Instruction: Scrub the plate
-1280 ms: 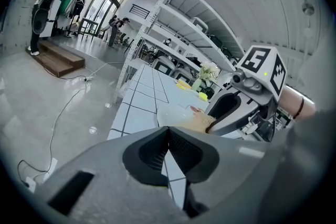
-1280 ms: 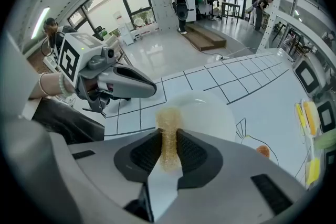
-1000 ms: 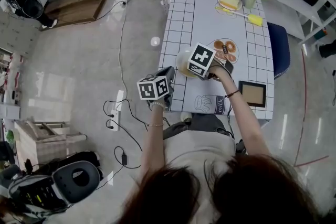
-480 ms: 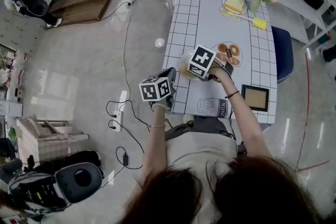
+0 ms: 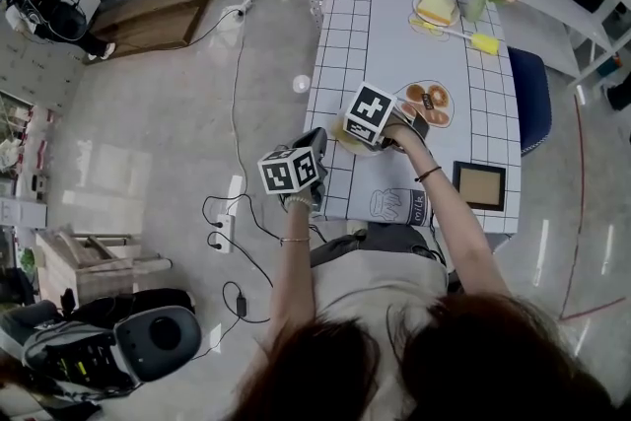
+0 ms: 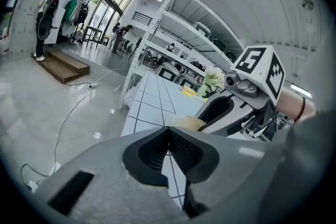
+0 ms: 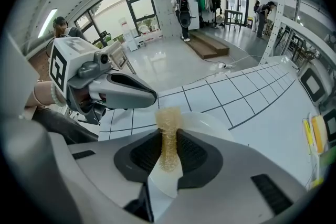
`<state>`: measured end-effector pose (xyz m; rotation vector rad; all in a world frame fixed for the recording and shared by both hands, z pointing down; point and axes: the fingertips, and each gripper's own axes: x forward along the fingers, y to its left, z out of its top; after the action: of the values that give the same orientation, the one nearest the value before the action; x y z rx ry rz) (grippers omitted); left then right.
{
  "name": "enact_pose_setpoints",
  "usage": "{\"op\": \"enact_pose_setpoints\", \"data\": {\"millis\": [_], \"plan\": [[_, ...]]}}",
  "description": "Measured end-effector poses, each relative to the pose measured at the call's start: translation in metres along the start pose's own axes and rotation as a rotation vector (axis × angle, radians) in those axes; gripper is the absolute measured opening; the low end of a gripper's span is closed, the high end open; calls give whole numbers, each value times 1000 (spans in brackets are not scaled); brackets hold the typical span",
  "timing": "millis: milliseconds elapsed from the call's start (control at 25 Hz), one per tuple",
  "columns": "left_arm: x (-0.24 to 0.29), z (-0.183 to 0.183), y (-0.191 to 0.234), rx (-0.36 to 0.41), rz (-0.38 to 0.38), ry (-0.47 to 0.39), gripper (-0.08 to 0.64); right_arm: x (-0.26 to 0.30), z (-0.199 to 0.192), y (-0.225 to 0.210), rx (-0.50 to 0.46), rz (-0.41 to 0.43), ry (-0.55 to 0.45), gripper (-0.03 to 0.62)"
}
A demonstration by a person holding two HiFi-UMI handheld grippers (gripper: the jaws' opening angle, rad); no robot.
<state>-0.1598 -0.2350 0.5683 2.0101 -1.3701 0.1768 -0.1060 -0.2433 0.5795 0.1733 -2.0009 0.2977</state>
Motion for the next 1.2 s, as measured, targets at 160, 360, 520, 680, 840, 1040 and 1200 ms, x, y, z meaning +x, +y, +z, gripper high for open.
{"op": "enact_pose_setpoints", "data": {"millis": [160, 360, 520, 680, 840, 1040, 1200], "plan": [[2, 1, 0, 6, 1, 3, 11, 1, 5, -7, 11, -14, -17, 80], [6, 2, 1, 8, 7, 3, 11, 1, 7, -16, 24, -23, -35, 79], [8, -1, 1, 7, 7, 12, 11, 1, 9, -21, 34, -33, -47, 80], [11, 0, 1, 10, 4, 18, 11, -1, 11, -31, 45, -70, -62, 80], [14, 1, 0, 11, -1, 20, 11, -2, 12, -39, 61, -97, -74, 80], [18, 0, -3, 18, -10, 27, 11, -4, 10, -45, 80, -122, -87, 80], [21, 1, -4, 22, -18, 28, 11, -6, 10, -50, 90, -148, -95, 80]]}}
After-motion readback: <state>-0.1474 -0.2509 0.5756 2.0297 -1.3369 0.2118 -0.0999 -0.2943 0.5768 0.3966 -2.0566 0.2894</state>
